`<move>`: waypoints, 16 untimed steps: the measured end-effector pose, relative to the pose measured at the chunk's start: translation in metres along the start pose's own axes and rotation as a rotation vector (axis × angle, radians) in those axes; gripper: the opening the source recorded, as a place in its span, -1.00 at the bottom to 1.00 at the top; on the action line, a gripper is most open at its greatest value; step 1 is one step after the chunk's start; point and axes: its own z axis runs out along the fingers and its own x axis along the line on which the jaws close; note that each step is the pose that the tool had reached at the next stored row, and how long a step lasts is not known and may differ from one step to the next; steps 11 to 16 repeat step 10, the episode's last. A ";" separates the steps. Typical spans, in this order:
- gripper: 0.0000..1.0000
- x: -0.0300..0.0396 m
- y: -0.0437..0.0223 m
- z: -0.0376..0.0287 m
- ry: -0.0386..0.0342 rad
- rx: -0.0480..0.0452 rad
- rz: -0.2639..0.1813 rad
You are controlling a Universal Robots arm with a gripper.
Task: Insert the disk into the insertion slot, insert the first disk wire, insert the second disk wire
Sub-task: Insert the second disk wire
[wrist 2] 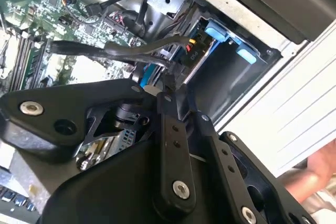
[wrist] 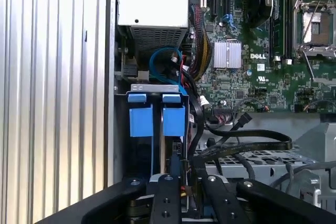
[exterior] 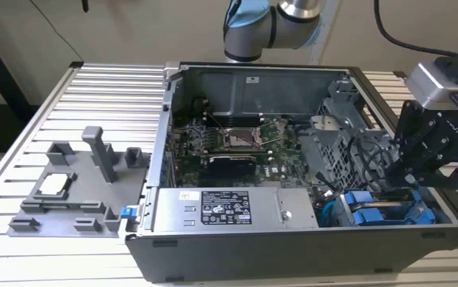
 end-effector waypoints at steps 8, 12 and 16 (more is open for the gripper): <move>-0.53 -0.0009 0.0007 -0.0102 -0.0001 0.0000 0.000; -0.53 -0.0009 0.0007 -0.0103 -0.0001 -0.0001 0.000; -0.53 -0.0009 0.0007 -0.0103 -0.0001 -0.0001 0.000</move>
